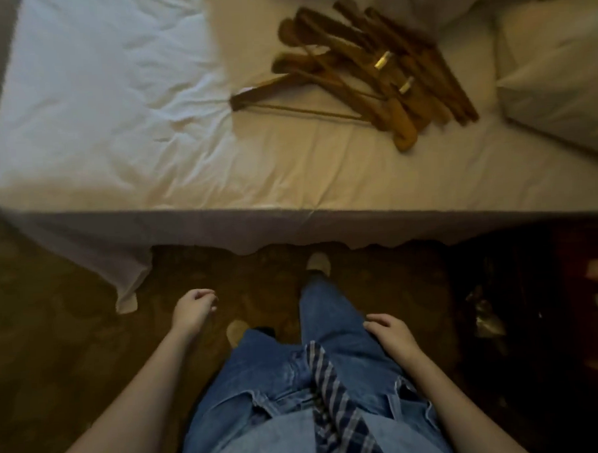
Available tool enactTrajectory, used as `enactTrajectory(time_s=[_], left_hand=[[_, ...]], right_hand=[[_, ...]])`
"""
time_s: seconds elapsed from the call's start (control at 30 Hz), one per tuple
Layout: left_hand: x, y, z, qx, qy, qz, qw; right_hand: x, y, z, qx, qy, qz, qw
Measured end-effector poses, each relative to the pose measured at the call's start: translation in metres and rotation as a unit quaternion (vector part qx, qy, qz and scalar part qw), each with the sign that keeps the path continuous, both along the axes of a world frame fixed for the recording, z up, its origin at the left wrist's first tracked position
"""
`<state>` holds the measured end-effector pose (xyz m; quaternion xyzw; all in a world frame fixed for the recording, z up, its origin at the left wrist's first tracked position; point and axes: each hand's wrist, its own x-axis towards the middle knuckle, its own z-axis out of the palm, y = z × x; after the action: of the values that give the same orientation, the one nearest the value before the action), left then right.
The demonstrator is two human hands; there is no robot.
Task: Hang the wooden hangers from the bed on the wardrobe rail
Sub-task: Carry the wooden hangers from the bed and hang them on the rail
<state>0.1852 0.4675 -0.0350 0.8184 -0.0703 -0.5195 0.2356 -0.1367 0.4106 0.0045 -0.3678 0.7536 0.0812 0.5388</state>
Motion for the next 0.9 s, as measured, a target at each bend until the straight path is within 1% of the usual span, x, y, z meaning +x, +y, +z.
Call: enactTrajectory(time_s=[0.1,0.23,0.4,0.57,0.73,0.9], left_hand=[[-0.008,-0.043,0.002,-0.008,-0.008,-0.026,1.000],[-0.032,-0.087,-0.003,0.004,-0.011,-0.018,1.000],[-0.078,-0.128,-0.007,0.062,0.016,0.030,0.998],[-0.100,-0.189,-0.001,0.038,0.009,0.047,0.998],[-0.104,-0.235,0.003,0.048,-0.002,-0.031,0.998],[-0.098,-0.288,0.010,0.054,0.015,-0.100,0.993]], right_hand=[[-0.008,-0.023,-0.011,0.000,-0.002,-0.052,0.999],[-0.019,-0.091,-0.024,0.008,-0.018,-0.072,0.997],[-0.041,-0.206,-0.027,0.005,-0.027,0.008,1.000],[-0.056,-0.306,-0.026,-0.037,-0.022,0.062,0.997],[-0.062,-0.355,-0.025,-0.049,-0.029,0.027,0.998],[-0.058,-0.339,-0.031,-0.014,-0.028,-0.034,0.999]])
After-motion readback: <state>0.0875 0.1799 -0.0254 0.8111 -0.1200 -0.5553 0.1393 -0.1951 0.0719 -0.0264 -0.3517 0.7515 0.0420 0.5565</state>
